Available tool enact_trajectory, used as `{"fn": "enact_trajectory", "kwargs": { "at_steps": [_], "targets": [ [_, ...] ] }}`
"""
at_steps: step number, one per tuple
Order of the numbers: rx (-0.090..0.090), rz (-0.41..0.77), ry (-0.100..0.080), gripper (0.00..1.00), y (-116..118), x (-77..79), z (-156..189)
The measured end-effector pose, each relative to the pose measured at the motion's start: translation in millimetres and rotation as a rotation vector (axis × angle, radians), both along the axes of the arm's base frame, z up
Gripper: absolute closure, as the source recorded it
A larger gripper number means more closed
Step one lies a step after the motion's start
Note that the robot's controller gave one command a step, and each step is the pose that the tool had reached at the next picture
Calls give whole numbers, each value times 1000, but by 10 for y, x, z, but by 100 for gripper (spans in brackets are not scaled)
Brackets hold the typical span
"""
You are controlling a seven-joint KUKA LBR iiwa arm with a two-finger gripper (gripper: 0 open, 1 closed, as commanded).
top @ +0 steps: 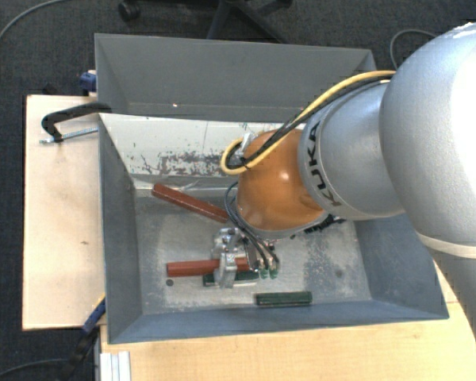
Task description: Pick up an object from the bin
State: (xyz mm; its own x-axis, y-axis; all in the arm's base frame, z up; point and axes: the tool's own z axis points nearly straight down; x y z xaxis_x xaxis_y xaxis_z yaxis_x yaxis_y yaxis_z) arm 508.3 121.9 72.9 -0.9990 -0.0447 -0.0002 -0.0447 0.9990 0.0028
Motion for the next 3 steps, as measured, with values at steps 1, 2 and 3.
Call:
{"fn": "enact_trajectory", "kwargs": {
  "at_steps": [1, 2, 3],
  "targets": [
    [0, -10, 0, 100, -3, -2, 0],
    [-1, -15, 1, 100, -5, -11, 37],
    [-2, -13, 6, 100, -12, -32, 229]
  ]
}}
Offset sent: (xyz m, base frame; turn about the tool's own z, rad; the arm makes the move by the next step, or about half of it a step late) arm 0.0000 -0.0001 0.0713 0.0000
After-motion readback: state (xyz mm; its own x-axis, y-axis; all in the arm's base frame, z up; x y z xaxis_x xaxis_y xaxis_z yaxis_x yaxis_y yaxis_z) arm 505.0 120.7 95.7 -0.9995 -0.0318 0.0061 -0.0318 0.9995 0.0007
